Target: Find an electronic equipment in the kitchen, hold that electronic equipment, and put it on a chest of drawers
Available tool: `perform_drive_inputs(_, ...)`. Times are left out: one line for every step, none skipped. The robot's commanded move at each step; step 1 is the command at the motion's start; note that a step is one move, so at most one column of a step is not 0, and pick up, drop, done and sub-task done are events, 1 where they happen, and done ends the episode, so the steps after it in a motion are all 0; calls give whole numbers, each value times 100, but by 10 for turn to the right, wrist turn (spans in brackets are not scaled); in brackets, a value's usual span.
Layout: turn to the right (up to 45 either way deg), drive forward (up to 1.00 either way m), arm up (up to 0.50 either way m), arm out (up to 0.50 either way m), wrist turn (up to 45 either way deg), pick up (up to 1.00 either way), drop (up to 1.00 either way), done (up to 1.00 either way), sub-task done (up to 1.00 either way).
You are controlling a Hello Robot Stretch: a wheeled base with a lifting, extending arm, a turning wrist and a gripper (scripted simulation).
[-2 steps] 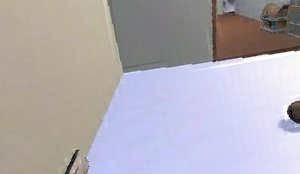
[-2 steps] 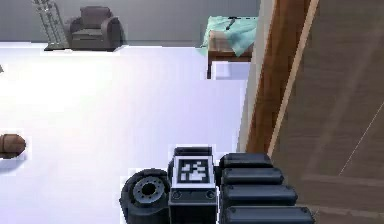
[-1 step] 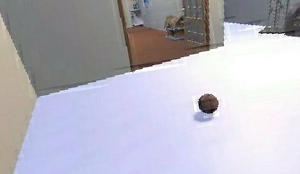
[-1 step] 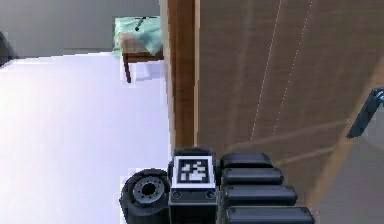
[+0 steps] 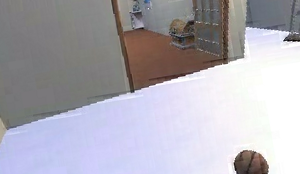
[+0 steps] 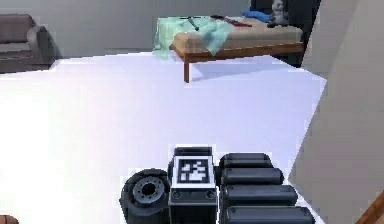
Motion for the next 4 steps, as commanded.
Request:
perform_drive_inputs(0, 100, 0, 0, 0, 0, 0, 0, 0)
perform_drive_inputs(30, 0, 0, 0, 0, 0, 0, 0, 0)
perform_drive_inputs(-450, 0, 0, 0, 0, 0, 0, 0, 0)
perform_drive_inputs(-450, 0, 0, 0, 0, 0, 0, 0, 0)
